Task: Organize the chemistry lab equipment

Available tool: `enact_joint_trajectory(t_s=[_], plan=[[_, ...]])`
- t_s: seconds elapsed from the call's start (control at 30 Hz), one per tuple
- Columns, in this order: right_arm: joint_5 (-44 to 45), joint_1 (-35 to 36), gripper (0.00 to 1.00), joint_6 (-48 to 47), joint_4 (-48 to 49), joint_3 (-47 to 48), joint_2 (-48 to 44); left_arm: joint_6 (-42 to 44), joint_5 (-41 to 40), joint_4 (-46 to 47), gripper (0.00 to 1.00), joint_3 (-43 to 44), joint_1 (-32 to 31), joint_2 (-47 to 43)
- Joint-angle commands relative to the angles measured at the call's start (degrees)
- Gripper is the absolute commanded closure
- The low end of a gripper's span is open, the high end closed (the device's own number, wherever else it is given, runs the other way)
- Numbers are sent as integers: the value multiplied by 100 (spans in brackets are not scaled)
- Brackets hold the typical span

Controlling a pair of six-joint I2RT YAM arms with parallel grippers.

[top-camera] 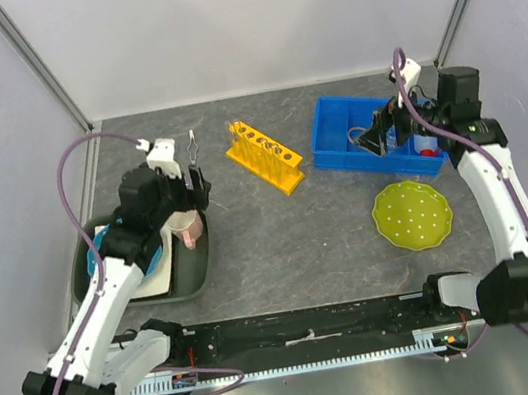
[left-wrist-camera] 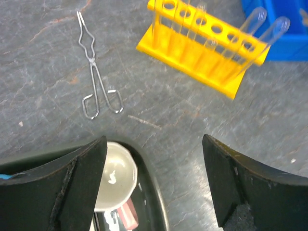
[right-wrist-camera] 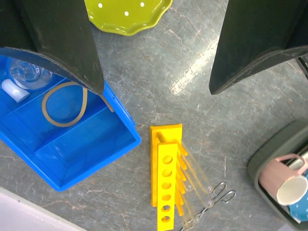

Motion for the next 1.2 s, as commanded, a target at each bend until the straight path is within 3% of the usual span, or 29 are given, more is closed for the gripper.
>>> enact_joint_trajectory(t_s=[0.0,0.17,0.37,0.6,0.67,1.0,1.17], plan=[[-296,-16,2,-542,613,-887,-761,-756,1112,-94,14,948,429,680],[-741,-209,2,-163,1284,-1768,-1079,-985,1673,-191,9,1678,956,1550],[-1288,-324,2,-110,1530,-2129,-1044,-1240,2061,-182,7,2319,1580,2737],[-1271,-368,2,-93,1460,-2130,-956,-1117,1746,-717,18,3539,1765,4310],[-1236,-385,2,-101,1408,-2112,-947,-1091,1597,-1041,25,4135,1765,5186],[-1113,-412,2,-233,1293,-2086,-973,-1064,1016,-1869,38,5983,1756,7000],[-1069,-491,2,-251,1258,-2077,-903,-1117,630,-2177,43,6301,1704,7475]])
